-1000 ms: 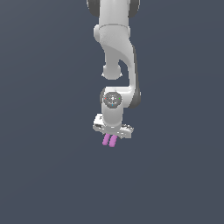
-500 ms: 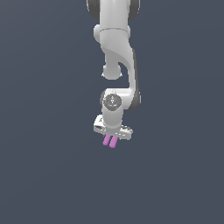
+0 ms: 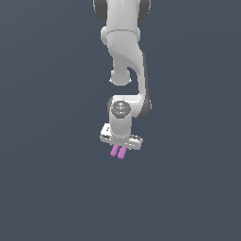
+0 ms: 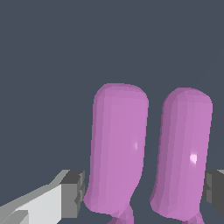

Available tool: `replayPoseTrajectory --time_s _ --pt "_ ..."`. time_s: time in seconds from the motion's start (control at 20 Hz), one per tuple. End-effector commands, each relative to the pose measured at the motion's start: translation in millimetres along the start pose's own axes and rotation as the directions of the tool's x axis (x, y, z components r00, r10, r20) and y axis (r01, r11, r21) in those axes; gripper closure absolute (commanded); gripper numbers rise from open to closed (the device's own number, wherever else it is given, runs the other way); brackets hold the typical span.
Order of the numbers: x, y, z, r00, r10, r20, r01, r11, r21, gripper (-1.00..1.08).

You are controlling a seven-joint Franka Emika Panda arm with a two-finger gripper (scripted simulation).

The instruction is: Pick up the object and move it to a goal position.

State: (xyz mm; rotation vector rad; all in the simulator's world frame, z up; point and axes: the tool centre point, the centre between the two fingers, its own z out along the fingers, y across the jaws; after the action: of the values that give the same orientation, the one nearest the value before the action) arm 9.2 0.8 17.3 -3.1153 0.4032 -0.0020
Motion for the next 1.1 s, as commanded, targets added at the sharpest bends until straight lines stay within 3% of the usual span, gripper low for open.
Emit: replayPoseTrajectory --time_s 0.0,0.45,1.05 --pt "-0.7 3.5 -3.4 1.0 0.0 -0.001 0.0 1.0 0.0 1.08" --pt "-10.8 39.5 -37.7 1.0 0.0 -0.001 0.0 1.0 0.0 1.08" --pt "-35.6 135.4 -129.3 1.0 0.0 0.001 0.0 1.0 0.002 1.08"
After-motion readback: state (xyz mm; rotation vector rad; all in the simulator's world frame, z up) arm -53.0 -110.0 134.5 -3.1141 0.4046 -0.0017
